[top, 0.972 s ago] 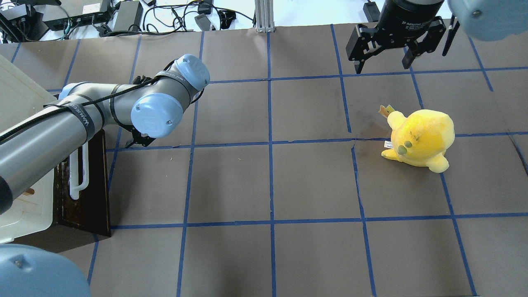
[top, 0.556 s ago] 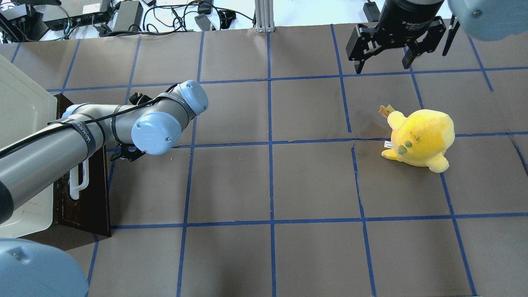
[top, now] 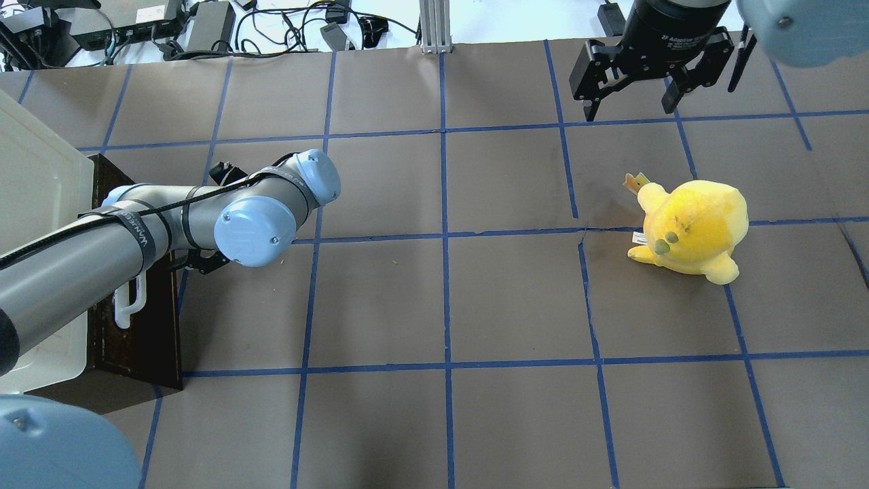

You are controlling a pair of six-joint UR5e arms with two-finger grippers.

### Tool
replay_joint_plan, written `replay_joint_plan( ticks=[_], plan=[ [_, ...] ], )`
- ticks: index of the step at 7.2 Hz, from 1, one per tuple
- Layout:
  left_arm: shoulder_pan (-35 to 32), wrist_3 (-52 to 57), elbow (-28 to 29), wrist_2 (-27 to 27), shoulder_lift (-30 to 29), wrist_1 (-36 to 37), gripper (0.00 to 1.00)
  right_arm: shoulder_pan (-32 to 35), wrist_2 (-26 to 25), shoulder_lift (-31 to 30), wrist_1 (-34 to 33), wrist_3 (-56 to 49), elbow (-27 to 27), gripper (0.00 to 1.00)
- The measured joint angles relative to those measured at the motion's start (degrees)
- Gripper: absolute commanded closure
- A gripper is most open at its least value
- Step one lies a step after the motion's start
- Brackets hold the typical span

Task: Pull drawer sideways
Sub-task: 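Close the left gripper around the white bar handle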

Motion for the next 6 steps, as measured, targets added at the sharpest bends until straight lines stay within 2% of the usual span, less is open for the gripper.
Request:
replay_joint_plan(
  ticks=[6],
  plan=[
    [1.9, 0.1, -2.0, 0.0, 0.4, 0.4, 0.39, 0.0, 0.0, 0.0, 0.0, 0.0, 0.0, 0.0]
  ],
)
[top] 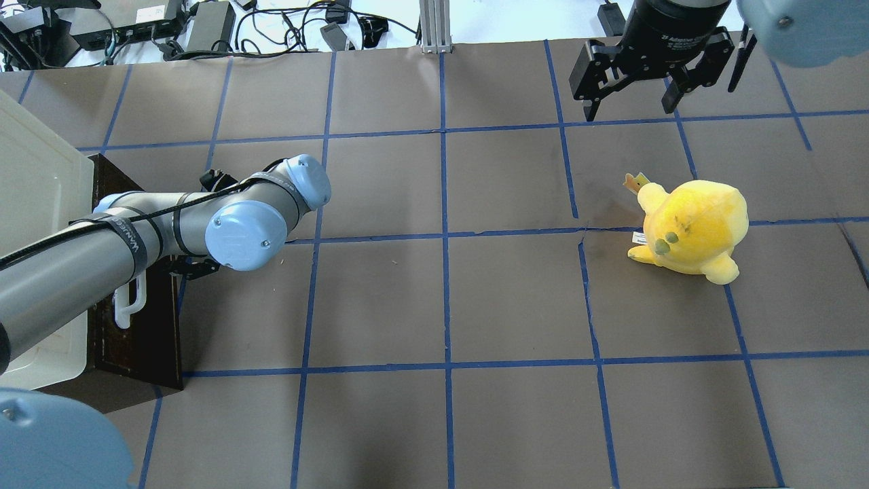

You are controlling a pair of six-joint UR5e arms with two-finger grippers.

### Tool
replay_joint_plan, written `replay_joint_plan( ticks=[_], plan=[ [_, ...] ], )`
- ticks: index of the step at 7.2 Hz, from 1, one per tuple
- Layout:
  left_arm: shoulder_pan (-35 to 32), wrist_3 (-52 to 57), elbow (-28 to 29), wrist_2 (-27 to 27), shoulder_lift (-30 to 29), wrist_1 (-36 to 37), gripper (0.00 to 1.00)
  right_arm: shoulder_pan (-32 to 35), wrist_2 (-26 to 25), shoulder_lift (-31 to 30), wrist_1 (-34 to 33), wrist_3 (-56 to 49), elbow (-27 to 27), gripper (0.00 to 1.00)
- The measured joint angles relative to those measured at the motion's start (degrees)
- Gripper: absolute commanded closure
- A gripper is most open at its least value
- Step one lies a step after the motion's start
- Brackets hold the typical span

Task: Pull drawer sideways
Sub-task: 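Close the left gripper around the white bar handle, then tighten the left gripper's hold on the handle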

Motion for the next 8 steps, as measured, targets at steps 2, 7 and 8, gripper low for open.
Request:
replay_joint_plan(
  ticks=[2, 7, 8],
  plan=[
    [0.1, -0.1, -0.1, -0.3, 0.0, 0.1, 0.41, 0.0, 0.0, 0.0, 0.0, 0.0, 0.0, 0.0],
    [-0.4, -0.1, 0.0, 0.9, 0.0, 0.2, 0.55, 0.0, 0.0, 0.0, 0.0, 0.0, 0.0, 0.0],
    [-0.4, -0.1, -0.1, 1.1, 0.0, 0.2, 0.55, 0.0, 0.0, 0.0, 0.0, 0.0, 0.0, 0.0]
  ],
)
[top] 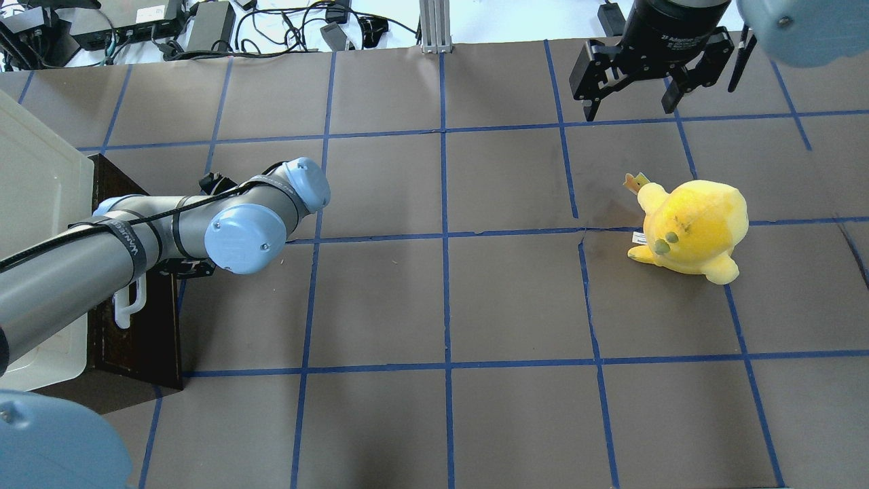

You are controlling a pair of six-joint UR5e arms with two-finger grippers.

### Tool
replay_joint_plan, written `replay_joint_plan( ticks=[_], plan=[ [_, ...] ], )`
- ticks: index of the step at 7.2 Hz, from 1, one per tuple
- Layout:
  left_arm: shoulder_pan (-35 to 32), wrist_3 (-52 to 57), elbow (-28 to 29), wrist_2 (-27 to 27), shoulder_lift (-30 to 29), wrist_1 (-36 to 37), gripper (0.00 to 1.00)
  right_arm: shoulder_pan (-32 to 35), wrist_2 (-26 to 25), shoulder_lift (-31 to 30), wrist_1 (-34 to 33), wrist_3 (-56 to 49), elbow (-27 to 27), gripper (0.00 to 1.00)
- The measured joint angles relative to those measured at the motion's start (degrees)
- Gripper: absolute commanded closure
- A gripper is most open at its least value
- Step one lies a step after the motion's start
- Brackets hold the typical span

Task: Pull drawer sideways
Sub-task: 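Tighten the left gripper's hold on the handle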

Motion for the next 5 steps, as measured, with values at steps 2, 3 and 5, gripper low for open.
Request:
replay_joint_plan(
  ticks=[2, 3, 5],
  plan=[
    [0.0, -0.2, -0.1, 0.1, 0.0, 0.0, 0.55, 0.0, 0.0, 0.0, 0.0, 0.0, 0.0, 0.0],
    [-0.1, -0.2, -0.1, 0.0, 0.0, 0.0, 0.56, 0.0, 0.0, 0.0, 0.0, 0.0, 0.0, 0.0],
    [0.0, -0.1, -0.1, 0.0, -0.2, 0.1, 0.62, 0.0, 0.0, 0.0, 0.0, 0.0, 0.0, 0.0]
  ],
)
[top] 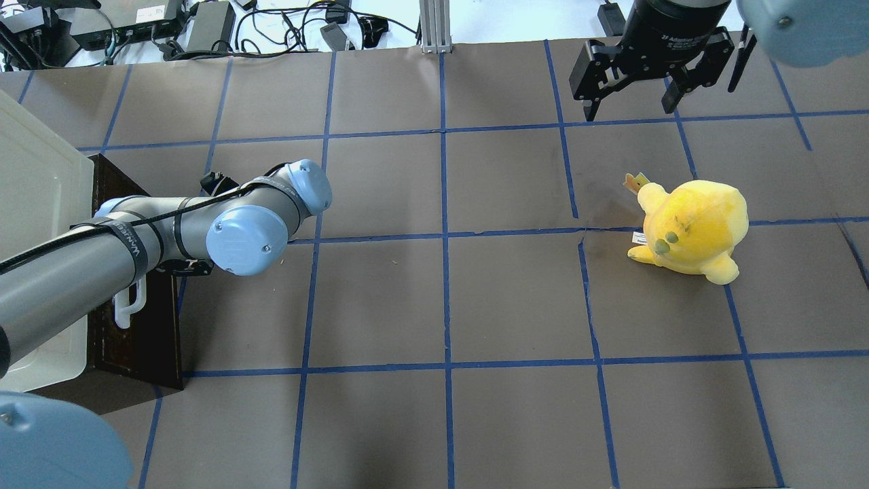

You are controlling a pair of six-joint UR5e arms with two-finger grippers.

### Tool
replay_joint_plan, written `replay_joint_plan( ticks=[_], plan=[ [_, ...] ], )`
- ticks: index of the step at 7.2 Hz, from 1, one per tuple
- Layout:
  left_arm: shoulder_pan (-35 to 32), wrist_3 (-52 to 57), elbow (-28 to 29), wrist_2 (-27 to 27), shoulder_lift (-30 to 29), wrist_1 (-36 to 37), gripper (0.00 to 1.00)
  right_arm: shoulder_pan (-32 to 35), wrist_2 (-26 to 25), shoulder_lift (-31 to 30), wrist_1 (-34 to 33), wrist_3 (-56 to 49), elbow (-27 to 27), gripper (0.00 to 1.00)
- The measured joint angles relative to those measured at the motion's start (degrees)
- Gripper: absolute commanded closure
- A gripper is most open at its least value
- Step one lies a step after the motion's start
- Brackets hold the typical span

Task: Pull drawer sideways
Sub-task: 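Tighten the left gripper's hold on the handle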

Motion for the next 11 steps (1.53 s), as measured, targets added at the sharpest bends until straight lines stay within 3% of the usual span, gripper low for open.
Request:
replay_joint_plan(
  ticks=[6, 11],
  plan=[
    [0.0, 0.4, 0.1, -0.3, 0.0, 0.0, 0.7, 0.0, 0.0, 0.0, 0.0, 0.0, 0.0, 0.0],
    [-0.8, 0.6, 0.5, -0.4, -0.3, 0.3, 0.7, 0.0, 0.0, 0.0, 0.0, 0.0, 0.0, 0.0]
  ],
)
